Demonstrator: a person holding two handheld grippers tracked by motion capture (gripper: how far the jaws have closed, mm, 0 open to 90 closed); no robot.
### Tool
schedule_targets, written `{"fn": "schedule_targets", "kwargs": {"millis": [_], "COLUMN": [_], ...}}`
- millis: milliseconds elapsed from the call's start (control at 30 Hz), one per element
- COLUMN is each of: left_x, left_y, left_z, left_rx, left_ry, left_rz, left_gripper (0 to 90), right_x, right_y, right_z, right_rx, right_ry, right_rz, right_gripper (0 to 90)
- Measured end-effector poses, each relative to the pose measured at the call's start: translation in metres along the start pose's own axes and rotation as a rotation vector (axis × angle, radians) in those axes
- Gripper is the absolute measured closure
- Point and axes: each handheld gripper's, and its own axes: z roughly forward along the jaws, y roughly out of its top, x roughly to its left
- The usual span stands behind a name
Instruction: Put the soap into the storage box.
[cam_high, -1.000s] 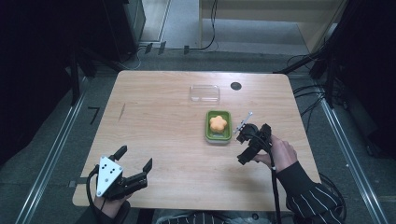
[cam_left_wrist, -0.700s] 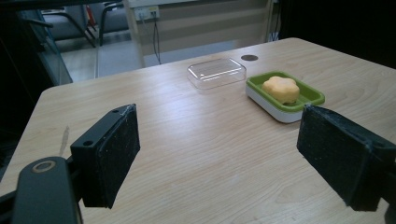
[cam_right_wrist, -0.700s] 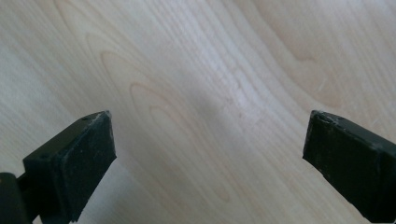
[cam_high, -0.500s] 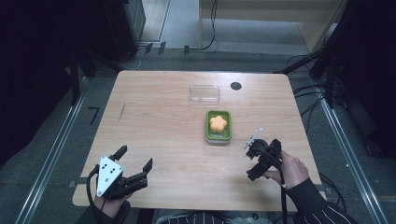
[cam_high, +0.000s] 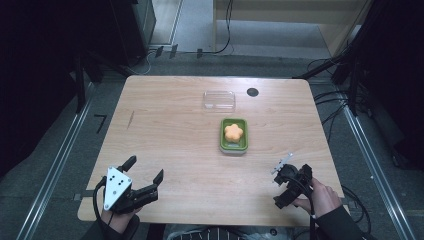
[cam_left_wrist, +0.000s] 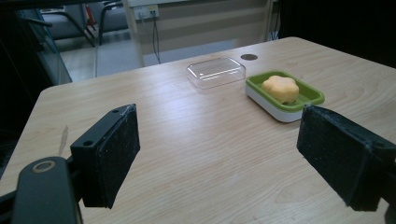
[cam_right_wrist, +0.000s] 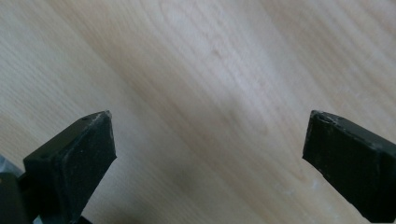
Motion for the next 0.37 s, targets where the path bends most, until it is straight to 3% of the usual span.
{"fn": "schedule_targets", "kwargs": {"millis": [167, 367], "left_x": [-0.0001, -0.0002], "left_y": [0.0002, 0.0004], "left_z": [0.0, 0.0005], "left_rx": [-0.002, -0.004], "left_ry": [-0.002, 0.0], "left_rz": [0.001, -0.002], "left_gripper": [13.7, 13.7], "right_x": [0.0017, 0.0026], "right_y": [-0.0094, -0.0097], "right_z": [0.0078, 0.0098], "right_rx": [0.049, 0.06], "right_ry": [0.031, 0.032], "right_rz": [0.024, 0.023], "right_gripper": [2.7, 2.7]}}
